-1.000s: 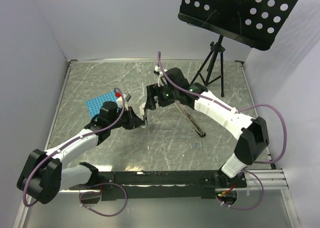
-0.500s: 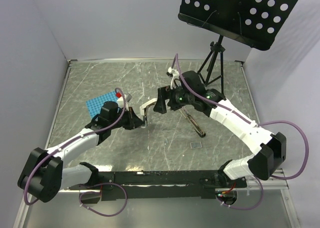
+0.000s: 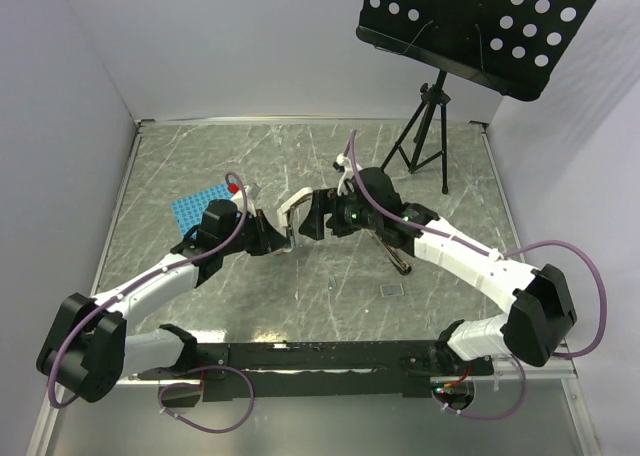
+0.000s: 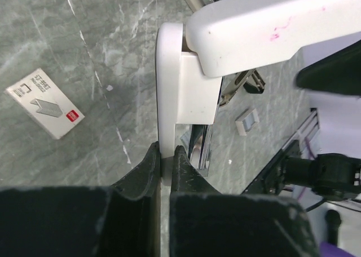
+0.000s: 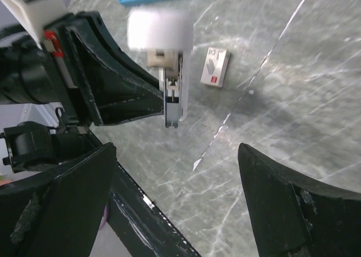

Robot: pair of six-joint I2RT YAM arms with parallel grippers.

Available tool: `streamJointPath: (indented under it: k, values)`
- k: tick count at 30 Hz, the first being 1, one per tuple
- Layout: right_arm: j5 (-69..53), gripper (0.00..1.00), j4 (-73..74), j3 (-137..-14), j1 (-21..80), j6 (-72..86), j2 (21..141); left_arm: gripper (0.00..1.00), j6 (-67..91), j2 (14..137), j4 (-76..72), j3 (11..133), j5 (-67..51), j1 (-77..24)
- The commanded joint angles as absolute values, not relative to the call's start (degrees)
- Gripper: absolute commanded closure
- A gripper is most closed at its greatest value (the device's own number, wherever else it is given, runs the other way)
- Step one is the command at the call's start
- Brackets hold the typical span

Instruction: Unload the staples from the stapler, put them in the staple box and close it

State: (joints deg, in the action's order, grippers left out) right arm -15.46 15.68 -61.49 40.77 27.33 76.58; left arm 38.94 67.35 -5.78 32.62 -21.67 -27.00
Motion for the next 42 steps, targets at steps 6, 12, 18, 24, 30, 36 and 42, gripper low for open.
streamJointPath:
  k: [6, 12, 18, 24, 30, 36, 42]
  values:
    - [-13.6, 0.10, -2.0, -60.0, 42.1, 33.9, 79.2, 0.99, 43.5, 66.3, -10.2, 34.1, -24.5, -27.2]
    - [-12.9, 0.15, -1.8, -63.2, 42.5, 33.7, 82.8, 0.99, 43.9, 65.4, -10.1, 33.6, -24.4, -27.2]
    - [-12.0, 0.14, 1.7, -63.1, 42.5, 33.7, 82.3, 0.99, 37.0, 65.7, -1.2, 37.2, -12.6, -28.4]
    - [-5.7, 0.07, 5.5, -55.3, 42.1, 32.7, 73.7, 0.99, 34.2, 67.8, 7.2, 42.1, -1.1, -30.6]
    - [-9.1, 0.11, 3.0, -51.9, 39.9, 32.3, 73.1, 0.99, 34.1, 70.4, 13.3, 46.1, 9.1, -34.9]
    - [-9.0, 0.23, 1.2, -52.4, 38.1, 32.1, 77.3, 0.99, 33.7, 74.0, 19.0, 50.7, 20.3, -41.0]
    - [-13.0, 0.29, -4.3, -52.2, 33.9, 32.1, 83.8, 0.99, 35.5, 77.1, 23.5, 54.7, 30.8, -45.9]
